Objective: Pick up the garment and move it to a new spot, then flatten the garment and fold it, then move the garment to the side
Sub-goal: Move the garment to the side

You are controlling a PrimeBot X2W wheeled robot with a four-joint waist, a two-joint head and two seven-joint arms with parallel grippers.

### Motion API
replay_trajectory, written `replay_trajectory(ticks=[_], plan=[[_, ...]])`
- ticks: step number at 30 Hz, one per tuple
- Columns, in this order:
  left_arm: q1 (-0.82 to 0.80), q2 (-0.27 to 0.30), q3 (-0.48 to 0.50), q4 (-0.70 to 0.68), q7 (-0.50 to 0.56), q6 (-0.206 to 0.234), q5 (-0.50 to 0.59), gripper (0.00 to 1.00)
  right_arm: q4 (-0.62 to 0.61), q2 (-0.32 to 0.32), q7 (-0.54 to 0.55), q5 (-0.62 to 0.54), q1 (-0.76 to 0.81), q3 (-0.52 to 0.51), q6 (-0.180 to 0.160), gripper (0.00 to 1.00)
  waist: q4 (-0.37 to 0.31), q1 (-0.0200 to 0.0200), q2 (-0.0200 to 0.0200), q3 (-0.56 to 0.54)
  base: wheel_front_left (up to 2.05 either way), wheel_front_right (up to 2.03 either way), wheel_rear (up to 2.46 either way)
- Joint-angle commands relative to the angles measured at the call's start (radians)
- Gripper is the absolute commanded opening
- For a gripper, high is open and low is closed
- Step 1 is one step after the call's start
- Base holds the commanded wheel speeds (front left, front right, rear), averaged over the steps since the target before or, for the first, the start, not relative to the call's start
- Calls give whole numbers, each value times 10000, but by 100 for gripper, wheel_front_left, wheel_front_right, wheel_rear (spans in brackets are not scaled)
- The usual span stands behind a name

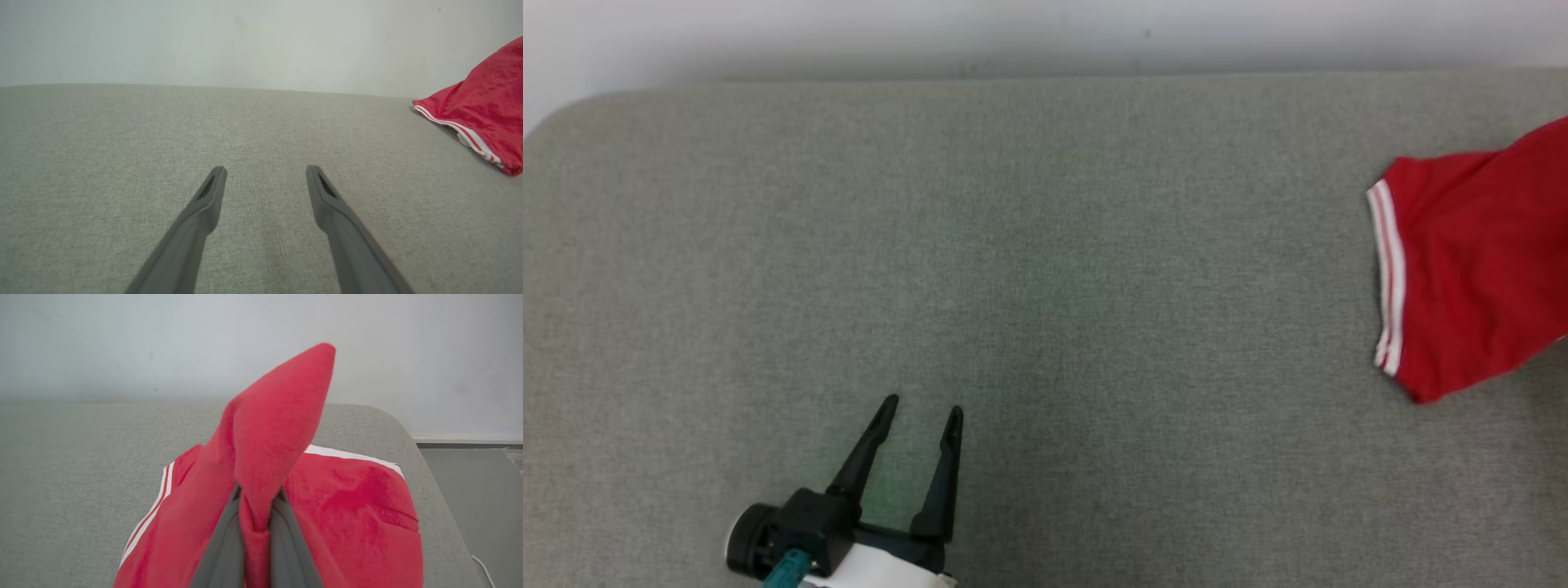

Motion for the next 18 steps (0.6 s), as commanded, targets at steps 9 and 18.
replay_trajectory(ticks=[9, 18], plan=[[-407, 38, 121, -26, -11, -123, 307, 100, 1297, -763, -85, -624, -842, -1359, 5, 2, 105, -1, -1, 855, 0, 0, 0], [-406, 38, 190, 42, -11, -196, 404, 100, 2549, -549, -1670, -2636, -590, -2495, 3, 100, -117, -1, -1, 788, 0, 0, 0]])
